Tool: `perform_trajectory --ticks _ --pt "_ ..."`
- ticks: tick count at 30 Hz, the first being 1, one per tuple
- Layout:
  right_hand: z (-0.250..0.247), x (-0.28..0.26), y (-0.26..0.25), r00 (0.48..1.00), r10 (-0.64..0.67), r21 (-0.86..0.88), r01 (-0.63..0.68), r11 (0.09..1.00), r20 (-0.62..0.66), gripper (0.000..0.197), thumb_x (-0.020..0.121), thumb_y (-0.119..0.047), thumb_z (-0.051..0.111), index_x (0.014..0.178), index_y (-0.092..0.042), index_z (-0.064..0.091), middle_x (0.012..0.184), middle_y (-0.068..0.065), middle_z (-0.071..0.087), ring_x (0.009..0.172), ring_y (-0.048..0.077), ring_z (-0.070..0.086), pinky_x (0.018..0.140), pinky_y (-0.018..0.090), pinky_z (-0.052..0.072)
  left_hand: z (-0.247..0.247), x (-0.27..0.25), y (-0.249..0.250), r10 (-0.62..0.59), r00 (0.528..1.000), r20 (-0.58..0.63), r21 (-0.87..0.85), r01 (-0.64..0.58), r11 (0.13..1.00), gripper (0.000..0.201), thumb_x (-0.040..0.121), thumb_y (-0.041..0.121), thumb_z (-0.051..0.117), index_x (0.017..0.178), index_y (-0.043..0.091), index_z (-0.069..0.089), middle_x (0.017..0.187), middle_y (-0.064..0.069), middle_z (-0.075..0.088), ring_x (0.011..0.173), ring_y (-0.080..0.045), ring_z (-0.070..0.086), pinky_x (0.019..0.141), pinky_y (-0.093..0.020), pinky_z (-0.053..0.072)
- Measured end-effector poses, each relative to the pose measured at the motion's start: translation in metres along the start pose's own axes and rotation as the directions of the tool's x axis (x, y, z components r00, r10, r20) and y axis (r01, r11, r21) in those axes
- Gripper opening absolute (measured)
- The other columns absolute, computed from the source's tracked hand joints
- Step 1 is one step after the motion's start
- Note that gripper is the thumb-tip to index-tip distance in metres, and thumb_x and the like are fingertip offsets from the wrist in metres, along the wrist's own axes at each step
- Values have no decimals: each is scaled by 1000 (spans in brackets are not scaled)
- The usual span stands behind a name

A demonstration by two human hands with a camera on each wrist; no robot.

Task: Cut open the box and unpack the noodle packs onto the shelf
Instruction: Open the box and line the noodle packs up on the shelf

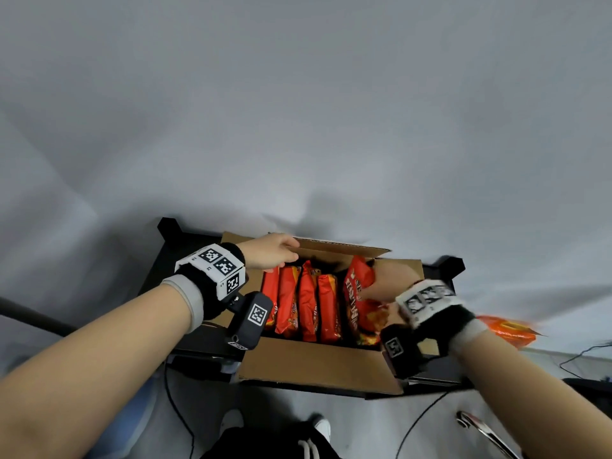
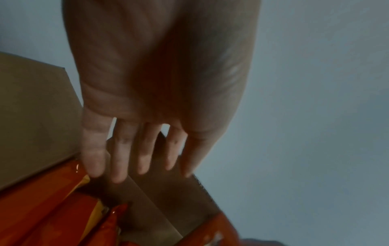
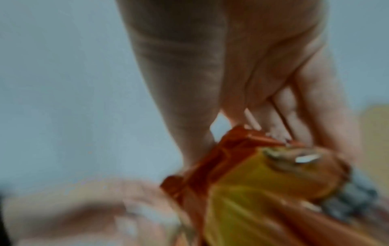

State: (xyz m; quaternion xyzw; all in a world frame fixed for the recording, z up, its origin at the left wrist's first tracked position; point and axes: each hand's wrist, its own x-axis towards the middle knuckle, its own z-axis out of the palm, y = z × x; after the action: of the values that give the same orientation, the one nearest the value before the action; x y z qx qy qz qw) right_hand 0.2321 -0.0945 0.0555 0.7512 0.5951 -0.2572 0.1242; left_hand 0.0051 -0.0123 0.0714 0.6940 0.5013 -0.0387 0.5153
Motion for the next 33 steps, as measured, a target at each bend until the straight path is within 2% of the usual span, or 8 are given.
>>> perform_trajectory --ticks 4,7,14,17,21,25,28,33 --pt "-72 -34 20 978 -193 330 156 931 82 37 78 -26 71 112 -22 58 98 -1 67 91 16 65 85 29 53 2 -7 17 108 990 89 -114 -97 989 46 94 39 48 136 22 44 130 0 54 120 -18 57 101 -33 47" --pt "-99 -46 17 955 -295 583 227 780 23 29 81 -18 70 107 -25 59 102 -2 69 93 11 66 81 24 54 3 -12 34 190 979 78 -168 -175 970 47 88 34 59 132 24 46 120 6 59 113 -14 59 96 -26 49" --pt "-102 -28 -5 958 -243 805 263 532 -152 25 82 -21 68 106 -14 65 97 2 69 86 16 67 68 19 54 -16 -21 47 203 975 -91 -322 -222 920 59 82 10 68 135 18 44 115 7 60 92 -2 61 66 -14 56" --pt "-101 -19 -25 941 -181 851 336 405 -285 23 89 -30 59 104 -12 62 92 2 66 79 13 63 67 18 54 -38 -33 33 161 962 -219 -351 -232 907 52 83 7 66 131 16 48 103 10 62 88 0 63 68 -17 57" --pt "-88 -11 -41 941 -209 770 338 541 -266 25 94 -28 51 92 -6 63 78 4 68 68 17 64 68 25 52 -86 -53 -15 38 923 -384 -489 -238 839 46 86 3 61 129 12 50 115 1 64 94 -6 66 82 -30 57" --pt "-57 -6 -43 893 -382 570 191 799 237 27 95 -21 50 74 -13 65 68 -1 71 61 6 67 59 16 52 -134 -50 -69 -85 875 -477 -589 -247 770 30 88 -3 53 112 15 56 108 0 63 98 -12 60 100 -43 43" --pt "-18 5 -51 855 -217 336 54 940 471 31 94 -15 43 68 -13 60 68 2 68 57 7 64 55 15 51 -147 -34 -106 -199 871 -449 -645 -162 746 28 88 -7 52 103 16 56 114 -4 62 95 -15 61 103 -44 42" --pt "23 23 -52 859 172 137 -267 954 482 35 90 -29 48 62 -9 50 56 4 55 45 15 52 36 16 40 -140 9 -160 -338 839 -426 -644 -19 765 53 84 -8 58 134 3 46 132 -14 56 118 -29 55 94 -40 44"
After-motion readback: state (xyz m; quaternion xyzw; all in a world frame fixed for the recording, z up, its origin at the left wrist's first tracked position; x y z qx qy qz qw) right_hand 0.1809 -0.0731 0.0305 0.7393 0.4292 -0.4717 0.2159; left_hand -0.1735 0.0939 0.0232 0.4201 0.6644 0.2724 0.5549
